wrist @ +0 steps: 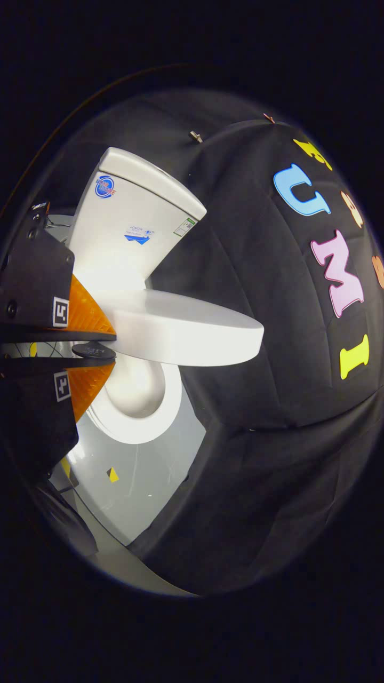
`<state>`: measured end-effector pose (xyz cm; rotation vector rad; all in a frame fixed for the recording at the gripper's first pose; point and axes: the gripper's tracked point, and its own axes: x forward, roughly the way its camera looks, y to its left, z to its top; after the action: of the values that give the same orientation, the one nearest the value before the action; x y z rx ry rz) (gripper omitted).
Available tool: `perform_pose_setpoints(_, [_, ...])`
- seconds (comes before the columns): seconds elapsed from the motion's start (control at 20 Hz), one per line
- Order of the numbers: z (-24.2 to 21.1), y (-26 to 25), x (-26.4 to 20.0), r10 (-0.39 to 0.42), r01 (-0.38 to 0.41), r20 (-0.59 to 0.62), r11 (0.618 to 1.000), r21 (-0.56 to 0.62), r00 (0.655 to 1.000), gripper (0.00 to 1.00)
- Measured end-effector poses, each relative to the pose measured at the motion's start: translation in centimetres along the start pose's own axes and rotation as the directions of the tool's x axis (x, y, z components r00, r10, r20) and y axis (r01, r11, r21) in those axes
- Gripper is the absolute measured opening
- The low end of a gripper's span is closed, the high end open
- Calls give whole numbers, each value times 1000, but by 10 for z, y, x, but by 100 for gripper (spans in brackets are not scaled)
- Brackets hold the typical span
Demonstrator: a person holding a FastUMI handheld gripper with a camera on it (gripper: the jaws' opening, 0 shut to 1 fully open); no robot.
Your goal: Open the toilet lid.
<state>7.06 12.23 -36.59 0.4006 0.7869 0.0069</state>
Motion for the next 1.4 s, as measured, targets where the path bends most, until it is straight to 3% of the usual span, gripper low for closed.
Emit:
perform_pose_setpoints(0.55, [6,79,-22,-3,17,81,986,-164,997,16])
perform_pose_setpoints(1.4, [-22,198,-29,76,-9,154,920,-393,985,16])
